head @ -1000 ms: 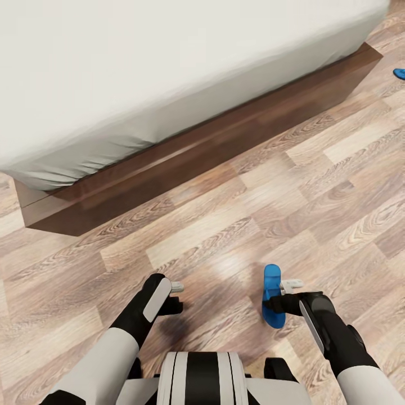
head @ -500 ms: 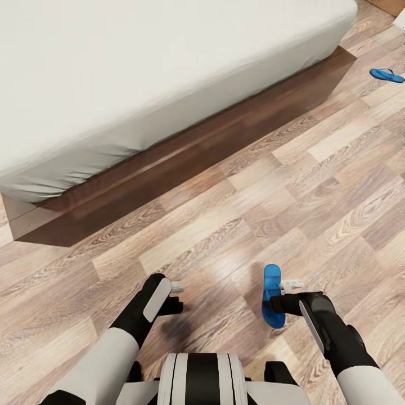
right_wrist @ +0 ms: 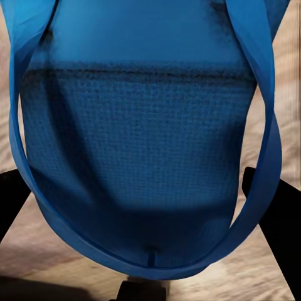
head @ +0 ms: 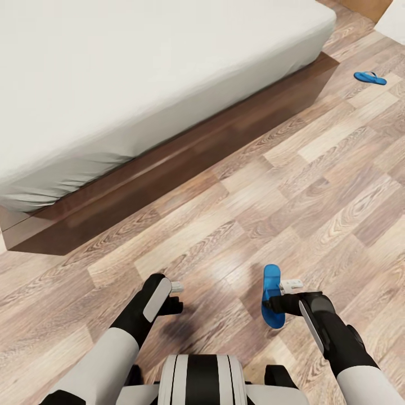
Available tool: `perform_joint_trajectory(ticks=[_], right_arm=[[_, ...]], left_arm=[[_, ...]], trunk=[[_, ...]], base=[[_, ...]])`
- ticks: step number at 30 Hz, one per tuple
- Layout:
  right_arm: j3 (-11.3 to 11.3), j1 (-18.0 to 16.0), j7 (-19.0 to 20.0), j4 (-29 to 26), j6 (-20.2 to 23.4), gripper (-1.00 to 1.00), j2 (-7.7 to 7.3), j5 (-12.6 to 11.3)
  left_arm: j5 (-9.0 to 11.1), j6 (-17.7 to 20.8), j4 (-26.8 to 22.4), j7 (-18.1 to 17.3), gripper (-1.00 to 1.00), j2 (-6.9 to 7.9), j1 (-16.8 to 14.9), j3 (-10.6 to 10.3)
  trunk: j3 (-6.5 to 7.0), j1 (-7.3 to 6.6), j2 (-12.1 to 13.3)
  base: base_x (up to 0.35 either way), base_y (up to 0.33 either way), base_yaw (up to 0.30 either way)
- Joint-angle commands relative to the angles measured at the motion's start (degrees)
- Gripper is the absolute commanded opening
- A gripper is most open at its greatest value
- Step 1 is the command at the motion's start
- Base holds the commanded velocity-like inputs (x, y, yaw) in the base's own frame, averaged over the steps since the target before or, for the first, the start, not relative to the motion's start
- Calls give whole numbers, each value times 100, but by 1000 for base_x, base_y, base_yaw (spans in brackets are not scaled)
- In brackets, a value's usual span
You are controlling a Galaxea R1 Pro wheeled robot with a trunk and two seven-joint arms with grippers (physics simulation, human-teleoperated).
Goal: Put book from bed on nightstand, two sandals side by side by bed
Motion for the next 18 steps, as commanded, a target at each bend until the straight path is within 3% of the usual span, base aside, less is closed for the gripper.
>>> perform_joint_trajectory(ticks=[1, 18], right_arm=[[-2, -2, 41, -7, 21, -100, -1, 49], [-1, -2, 49, -7, 19, -100, 0, 27]], left_arm=[[53, 10, -6, 55, 100, 0, -2, -6], [53, 8, -6, 55, 100, 0, -2, -6]], trunk=[[6, -1, -1], [56, -1, -1]], base=[[0, 0, -53], [0, 0, -14]])
